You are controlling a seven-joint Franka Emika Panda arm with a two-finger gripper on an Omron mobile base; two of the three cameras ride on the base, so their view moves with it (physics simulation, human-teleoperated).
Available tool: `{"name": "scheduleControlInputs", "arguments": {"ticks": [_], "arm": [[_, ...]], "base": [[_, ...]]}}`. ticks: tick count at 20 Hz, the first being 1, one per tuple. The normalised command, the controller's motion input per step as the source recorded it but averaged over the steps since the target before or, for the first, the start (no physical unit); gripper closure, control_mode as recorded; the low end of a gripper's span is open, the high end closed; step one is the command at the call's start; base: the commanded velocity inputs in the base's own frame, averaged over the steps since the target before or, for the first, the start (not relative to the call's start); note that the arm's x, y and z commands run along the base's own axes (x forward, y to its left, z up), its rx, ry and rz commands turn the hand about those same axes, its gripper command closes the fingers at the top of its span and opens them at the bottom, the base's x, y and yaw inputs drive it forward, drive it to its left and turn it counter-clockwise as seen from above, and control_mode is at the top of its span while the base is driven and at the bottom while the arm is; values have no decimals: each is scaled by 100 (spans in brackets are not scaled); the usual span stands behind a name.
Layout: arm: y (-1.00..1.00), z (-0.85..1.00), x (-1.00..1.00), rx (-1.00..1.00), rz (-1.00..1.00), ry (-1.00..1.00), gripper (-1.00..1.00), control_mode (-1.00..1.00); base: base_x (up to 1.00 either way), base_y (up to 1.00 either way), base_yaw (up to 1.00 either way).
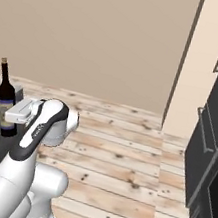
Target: There is a wine glass and glass cup on the dining counter. Place the wine bottle next to the wine glass and the juice bottle next to the glass cup.
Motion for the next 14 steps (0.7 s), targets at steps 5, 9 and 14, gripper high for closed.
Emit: {"name": "scheduleControlInputs", "arguments": {"ticks": [5, 9, 14], "arm": [[0, 0, 0, 0, 0, 0, 100, 100], [0, 0, 0, 0, 0, 0, 100, 100], [0, 0, 0, 0, 0, 0, 100, 100]], "base": [[84, -23, 20], [83, -23, 21], [82, -23, 22]]}}
